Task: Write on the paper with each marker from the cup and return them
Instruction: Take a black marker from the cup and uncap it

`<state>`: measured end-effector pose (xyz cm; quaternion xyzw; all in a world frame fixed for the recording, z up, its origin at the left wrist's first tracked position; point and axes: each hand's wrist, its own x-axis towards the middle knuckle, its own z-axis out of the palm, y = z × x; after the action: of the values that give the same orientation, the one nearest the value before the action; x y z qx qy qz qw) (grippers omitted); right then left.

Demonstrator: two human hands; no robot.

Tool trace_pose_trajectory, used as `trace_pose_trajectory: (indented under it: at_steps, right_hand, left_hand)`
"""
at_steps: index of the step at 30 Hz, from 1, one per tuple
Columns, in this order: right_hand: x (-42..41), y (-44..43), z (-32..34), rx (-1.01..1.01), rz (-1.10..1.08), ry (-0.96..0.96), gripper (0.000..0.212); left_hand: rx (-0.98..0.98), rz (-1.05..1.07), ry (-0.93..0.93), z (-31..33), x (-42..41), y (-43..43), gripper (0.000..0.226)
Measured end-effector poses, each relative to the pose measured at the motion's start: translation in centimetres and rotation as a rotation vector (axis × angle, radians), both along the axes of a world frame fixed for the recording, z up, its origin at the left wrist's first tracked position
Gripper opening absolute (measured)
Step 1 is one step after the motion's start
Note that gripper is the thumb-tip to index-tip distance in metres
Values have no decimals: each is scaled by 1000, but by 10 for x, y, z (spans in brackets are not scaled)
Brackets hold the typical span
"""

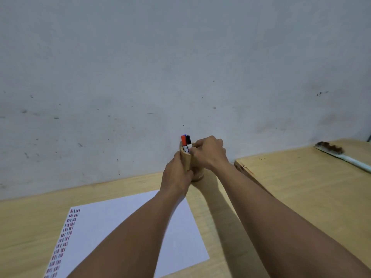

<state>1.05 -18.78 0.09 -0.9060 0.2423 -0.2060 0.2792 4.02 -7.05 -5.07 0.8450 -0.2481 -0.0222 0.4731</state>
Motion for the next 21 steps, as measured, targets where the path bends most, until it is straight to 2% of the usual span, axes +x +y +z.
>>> trace_pose_trajectory:
  at_steps: [5, 10, 14, 19, 21]
  right_hand:
    - [-1, -2, 0, -145, 8, -58, 26]
    - [-6, 1, 9, -112, 36, -303, 24]
    - [-10, 11, 30, -129, 74, -406, 21]
    - [-17, 30, 50, -216, 184, -353, 19]
    - [-22, 40, 55, -309, 250, -304, 22]
  left_hand:
    - [-36, 16, 10, 2, -3, 0, 49]
    - [6, 6, 14, 7, -3, 8, 48]
    - [79, 57, -53, 18, 2, 25, 74]
    - [-150, 204, -188, 53, -1, 54, 39]
    - [-244, 225, -220, 73, -8, 67, 36]
